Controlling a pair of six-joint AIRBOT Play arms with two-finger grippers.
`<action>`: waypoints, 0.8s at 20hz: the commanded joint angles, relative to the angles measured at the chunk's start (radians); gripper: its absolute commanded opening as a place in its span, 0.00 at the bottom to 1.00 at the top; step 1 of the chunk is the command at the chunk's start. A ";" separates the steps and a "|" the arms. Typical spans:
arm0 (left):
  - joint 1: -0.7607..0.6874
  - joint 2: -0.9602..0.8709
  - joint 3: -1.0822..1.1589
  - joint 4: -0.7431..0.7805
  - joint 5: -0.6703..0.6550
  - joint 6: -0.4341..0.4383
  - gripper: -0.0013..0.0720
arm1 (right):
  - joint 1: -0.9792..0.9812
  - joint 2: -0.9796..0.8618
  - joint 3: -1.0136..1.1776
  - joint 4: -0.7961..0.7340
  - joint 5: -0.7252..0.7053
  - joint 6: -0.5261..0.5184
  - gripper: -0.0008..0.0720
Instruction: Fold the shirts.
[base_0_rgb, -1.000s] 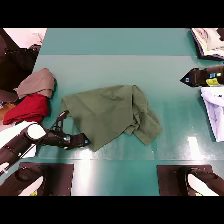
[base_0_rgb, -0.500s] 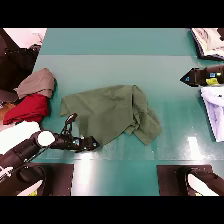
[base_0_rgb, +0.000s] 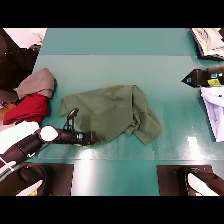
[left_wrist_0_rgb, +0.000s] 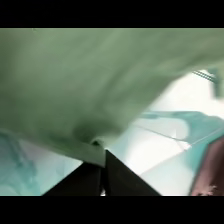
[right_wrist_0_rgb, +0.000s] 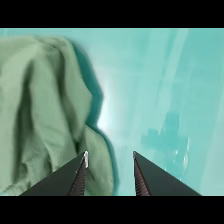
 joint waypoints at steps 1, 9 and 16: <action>0.088 0.002 0.168 0.114 -0.128 0.051 0.05 | -0.077 0.000 -0.091 0.002 0.033 -0.035 0.48; 0.254 0.002 0.449 0.298 -0.315 0.051 0.05 | -0.156 -0.285 -0.351 0.357 -0.037 -0.371 0.64; 0.254 0.002 0.448 0.297 -0.371 0.039 0.05 | -0.016 -0.573 -0.158 0.364 -0.037 -0.443 0.63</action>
